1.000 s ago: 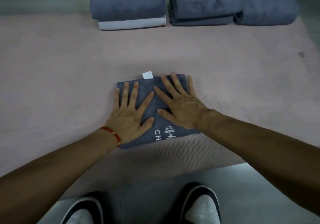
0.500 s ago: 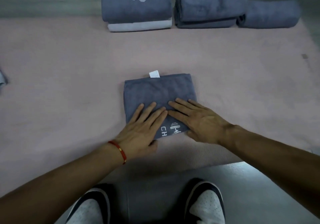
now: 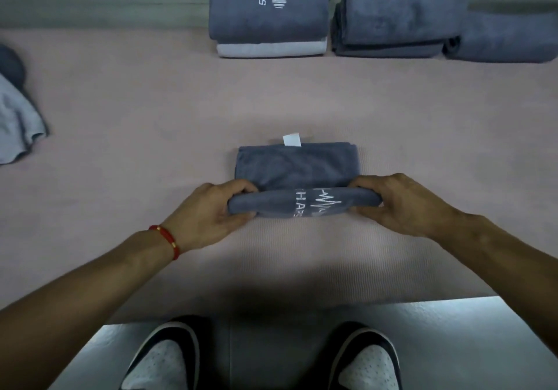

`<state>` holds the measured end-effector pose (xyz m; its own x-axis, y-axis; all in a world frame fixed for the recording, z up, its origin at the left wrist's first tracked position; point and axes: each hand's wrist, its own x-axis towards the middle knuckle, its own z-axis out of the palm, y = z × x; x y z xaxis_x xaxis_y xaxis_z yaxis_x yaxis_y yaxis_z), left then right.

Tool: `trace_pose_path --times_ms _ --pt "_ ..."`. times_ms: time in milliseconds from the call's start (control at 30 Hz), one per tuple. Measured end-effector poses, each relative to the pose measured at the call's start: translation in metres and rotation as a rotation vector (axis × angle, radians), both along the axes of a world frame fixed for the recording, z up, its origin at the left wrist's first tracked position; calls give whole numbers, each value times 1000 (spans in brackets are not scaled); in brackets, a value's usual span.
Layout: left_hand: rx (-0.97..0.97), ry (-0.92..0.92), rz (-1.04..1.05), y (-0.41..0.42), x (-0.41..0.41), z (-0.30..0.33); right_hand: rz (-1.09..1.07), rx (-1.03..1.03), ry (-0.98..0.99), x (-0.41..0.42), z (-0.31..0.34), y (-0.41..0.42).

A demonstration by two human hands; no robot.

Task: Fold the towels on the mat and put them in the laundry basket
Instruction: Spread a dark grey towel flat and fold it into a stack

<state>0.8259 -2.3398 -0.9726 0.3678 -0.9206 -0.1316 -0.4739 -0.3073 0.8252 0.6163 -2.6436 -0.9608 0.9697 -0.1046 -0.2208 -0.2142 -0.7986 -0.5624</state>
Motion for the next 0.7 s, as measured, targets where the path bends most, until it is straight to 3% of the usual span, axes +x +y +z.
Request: trace_pose_path --times_ms 167,300,367,467,633,700 --pt "95 194 21 14 -5 0 -97 281 277 -1 14 4" --pt "57 342 461 -3 -8 -5 -298 363 188 13 16 7" --pt "94 197 613 -15 -8 -7 -435 290 106 22 11 11" --pt "184 1 676 -28 -9 -5 -480 47 79 34 3 16" --pt "234 -87 692 -42 -6 -6 -557 -122 109 47 -5 25" --pt "265 -86 688 -42 -3 -9 -536 -264 36 49 -1 36"
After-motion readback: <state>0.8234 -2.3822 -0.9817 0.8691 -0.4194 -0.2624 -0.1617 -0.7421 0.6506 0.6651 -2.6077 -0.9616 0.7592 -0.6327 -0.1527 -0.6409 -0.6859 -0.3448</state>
